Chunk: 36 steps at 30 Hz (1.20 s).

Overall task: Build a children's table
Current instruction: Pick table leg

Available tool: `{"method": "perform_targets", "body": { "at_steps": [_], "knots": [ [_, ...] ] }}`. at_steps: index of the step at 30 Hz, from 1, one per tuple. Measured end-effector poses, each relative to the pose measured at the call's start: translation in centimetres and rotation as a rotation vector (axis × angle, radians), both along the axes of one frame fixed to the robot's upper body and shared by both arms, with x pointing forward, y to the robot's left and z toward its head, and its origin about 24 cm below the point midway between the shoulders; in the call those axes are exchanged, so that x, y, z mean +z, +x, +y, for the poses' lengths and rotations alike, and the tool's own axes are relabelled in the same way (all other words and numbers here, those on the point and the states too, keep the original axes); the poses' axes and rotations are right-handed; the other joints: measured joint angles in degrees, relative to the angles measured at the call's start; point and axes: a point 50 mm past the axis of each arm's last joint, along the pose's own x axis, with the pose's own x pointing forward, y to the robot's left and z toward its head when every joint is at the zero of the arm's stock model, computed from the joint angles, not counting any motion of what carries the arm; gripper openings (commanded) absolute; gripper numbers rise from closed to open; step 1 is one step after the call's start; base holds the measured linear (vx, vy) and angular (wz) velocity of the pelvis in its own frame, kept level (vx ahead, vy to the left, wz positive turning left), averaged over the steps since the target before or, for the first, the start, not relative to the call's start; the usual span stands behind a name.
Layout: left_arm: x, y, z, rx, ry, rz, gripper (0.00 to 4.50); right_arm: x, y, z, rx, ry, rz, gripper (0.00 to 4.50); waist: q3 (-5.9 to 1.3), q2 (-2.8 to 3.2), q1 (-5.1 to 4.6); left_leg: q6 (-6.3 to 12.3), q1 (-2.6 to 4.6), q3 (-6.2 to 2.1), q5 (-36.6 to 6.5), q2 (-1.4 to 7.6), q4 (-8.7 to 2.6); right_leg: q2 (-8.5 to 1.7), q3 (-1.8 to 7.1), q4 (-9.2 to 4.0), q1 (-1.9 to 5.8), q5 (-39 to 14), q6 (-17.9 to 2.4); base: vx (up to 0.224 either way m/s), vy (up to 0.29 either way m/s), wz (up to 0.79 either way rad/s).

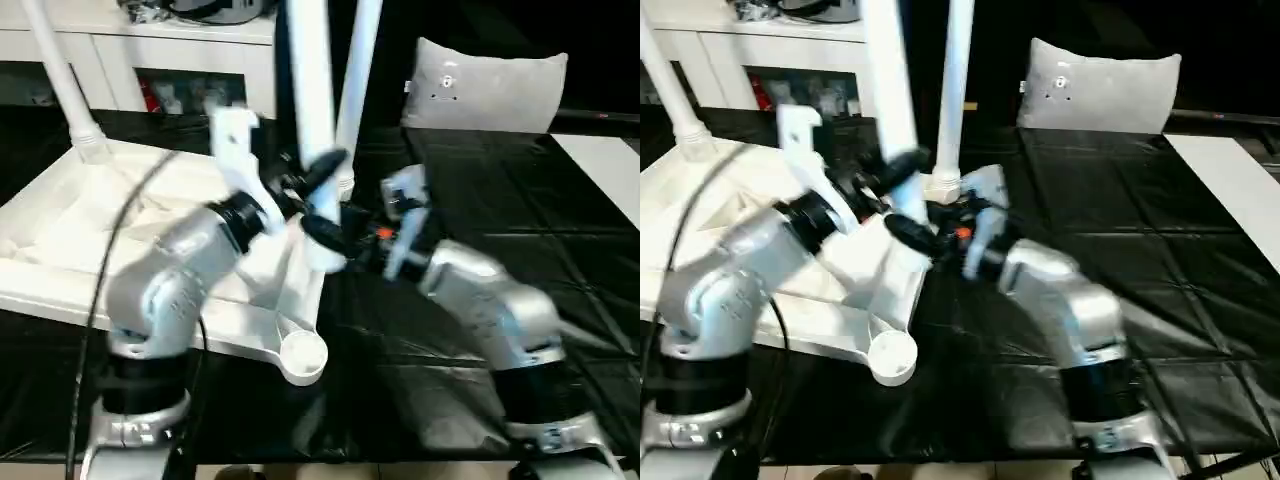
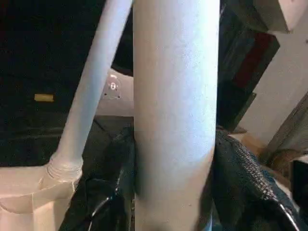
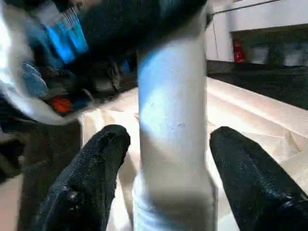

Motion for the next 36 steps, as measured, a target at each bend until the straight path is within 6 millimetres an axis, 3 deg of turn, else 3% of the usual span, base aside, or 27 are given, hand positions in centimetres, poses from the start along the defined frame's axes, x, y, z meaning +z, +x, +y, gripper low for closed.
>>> {"method": "perform_targets", "body": {
  "at_steps": [4,9,16,22,36],
  "knots": [
    [-0.2,0.1,0.4,-0.057,-0.01,0.036,1.9,1.1,0.2,-2.0,-0.022,0.063,0.011,3.83,0.0,0.0,-0.07,-0.01,0.02,0.0,0.02,0.01,0.0,0.0,-0.02,0.03,-0.01,0.0,0.0,0.0,0.0,0.0],
    [0.8,-0.1,0.3,-0.173,0.058,-0.03,1.9,1.1,-0.1,-3.0,0.063,-0.049,0.004,3.84,0.0,0.0,-0.06,-0.01,0.01,0.0,0.01,0.01,-0.01,0.0,-0.02,0.01,-0.01,0.0,0.0,0.0,0.0,0.0],
    [1.6,-0.8,-2.1,-0.369,0.12,-0.129,1.9,1.3,-0.4,-1.4,0.212,-0.077,0.033,3.84,0.0,-0.02,-0.05,0.01,0.02,0.0,0.02,0.02,0.0,0.0,-0.01,0.02,-0.01,0.0,0.0,0.0,0.0,0.0],
    [1.6,-1.4,-2.8,-0.466,0.148,-0.155,1.9,0.6,-0.1,-1.0,0.265,-0.092,0.065,3.84,0.01,-0.03,-0.06,0.02,0.01,0.0,0.04,0.02,-0.01,0.0,-0.02,0.03,-0.01,0.01,-0.01,0.0,0.0,0.0],
    [1.9,-1.7,-3.1,-0.536,0.185,-0.187,1.9,0.5,0.0,-0.9,0.33,-0.082,0.075,2.62,0.02,-0.04,-0.03,0.06,0.01,0.0,0.07,0.02,0.0,0.0,-0.03,0.05,-0.01,0.03,-0.05,0.0,0.0,0.0]
  ]
}}
